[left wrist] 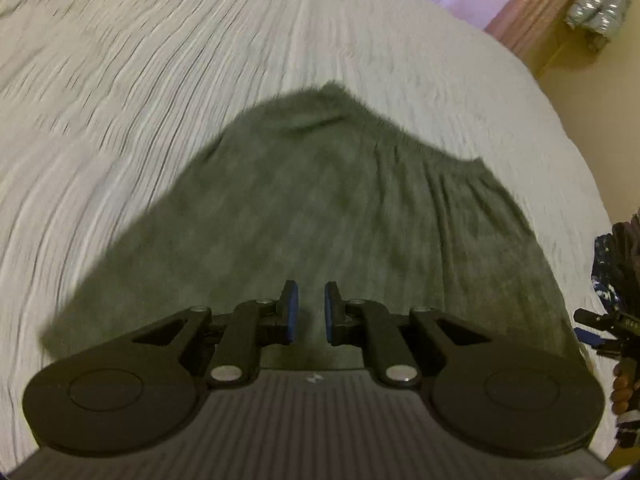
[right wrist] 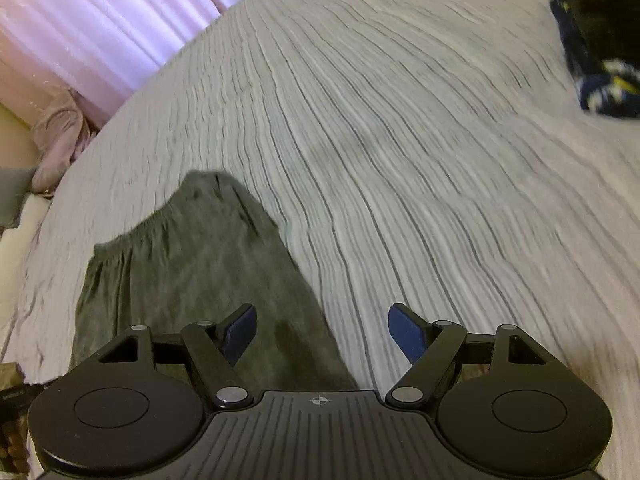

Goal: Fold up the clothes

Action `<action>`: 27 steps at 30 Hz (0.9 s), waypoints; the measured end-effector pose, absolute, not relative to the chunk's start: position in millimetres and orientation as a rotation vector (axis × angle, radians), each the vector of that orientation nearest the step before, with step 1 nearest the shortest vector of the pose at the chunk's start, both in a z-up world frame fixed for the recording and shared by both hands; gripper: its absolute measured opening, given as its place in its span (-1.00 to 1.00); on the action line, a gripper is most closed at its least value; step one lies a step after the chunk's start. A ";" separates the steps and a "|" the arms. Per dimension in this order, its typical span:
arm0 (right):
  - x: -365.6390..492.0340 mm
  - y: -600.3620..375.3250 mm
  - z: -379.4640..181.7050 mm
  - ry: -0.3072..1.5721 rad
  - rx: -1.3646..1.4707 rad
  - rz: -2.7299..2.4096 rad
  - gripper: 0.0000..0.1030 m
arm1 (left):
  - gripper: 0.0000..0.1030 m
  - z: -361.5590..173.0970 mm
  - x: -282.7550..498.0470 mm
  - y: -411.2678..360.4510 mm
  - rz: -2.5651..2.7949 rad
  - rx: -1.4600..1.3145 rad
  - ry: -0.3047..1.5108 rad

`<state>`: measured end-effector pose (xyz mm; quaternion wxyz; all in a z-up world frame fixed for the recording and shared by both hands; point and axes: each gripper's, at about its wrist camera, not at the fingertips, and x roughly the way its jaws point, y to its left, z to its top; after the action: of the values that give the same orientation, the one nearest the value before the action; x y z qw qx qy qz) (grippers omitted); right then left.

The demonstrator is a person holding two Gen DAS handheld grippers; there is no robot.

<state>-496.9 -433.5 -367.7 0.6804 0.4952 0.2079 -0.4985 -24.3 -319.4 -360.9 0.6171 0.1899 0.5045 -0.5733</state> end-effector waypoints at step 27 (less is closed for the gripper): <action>-430.1 -431.6 -350.8 0.680 0.967 -1.236 -0.95 | -0.81 -370.0 26.0 -312.5 -1.410 0.368 1.279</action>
<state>-430.1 -431.6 -350.8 0.6561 0.4268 0.3001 -0.5453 26.0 -312.5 -370.0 0.5658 0.1564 0.5440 -0.5996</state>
